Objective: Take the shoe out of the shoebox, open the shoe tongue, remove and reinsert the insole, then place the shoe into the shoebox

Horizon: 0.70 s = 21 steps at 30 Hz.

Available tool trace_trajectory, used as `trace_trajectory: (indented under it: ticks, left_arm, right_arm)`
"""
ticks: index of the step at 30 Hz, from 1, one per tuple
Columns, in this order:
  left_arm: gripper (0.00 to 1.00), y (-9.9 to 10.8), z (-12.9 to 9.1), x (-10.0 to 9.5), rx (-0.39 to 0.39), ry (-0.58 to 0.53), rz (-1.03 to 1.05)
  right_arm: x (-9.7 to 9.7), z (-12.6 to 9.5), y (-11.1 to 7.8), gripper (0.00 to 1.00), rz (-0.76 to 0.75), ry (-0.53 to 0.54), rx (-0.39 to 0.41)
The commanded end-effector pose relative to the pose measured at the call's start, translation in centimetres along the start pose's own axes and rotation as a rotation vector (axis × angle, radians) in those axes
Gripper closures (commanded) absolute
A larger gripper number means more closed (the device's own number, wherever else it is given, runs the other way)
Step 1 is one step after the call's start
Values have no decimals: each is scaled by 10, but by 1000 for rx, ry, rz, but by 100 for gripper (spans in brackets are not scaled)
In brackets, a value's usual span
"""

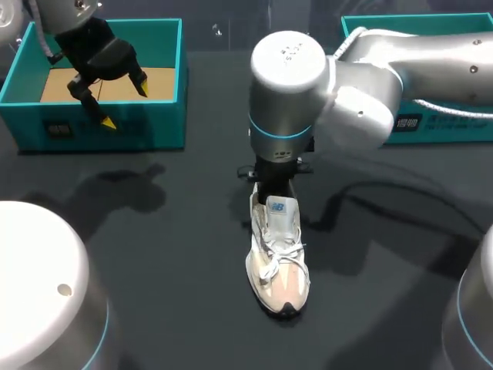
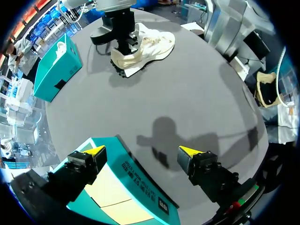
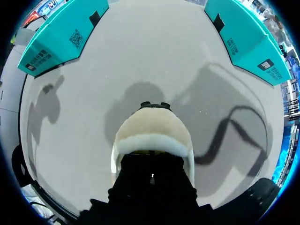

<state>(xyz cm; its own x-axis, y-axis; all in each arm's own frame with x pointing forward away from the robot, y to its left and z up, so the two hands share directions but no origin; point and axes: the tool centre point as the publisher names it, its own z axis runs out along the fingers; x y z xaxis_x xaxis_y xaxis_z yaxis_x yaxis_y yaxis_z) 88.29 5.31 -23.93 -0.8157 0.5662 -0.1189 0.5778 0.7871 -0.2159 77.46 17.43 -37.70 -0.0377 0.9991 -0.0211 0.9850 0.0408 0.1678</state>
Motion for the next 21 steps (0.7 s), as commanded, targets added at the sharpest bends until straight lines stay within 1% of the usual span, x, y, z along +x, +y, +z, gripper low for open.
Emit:
trace_trajectory:
  ticks: [1,3,5,7,10,18,21]
  left_arm:
    - [0,0,-1,1,-1,1,1]
    - [0,0,-1,1,-1,1,1]
    - [0,0,-1,1,-1,1,1]
    - [0,0,-1,1,-1,1,1]
    - [0,0,-1,1,-1,1,1]
    - [0,0,-1,1,-1,1,1]
    - [0,0,-1,1,-1,1,1]
  right_arm:
    - [5,-18,-4,100,0,-250,-33]
    - [2,-15,-5,100,-9,-269,-36]
    - [-1,-5,-5,100,-34,-311,-26]
    - [-6,5,-5,100,-44,-314,-8]
    - [-7,14,-7,100,-59,-313,16]
    - [-2,27,-13,100,-62,-229,48]
    - [1,22,-15,100,-58,-219,49]
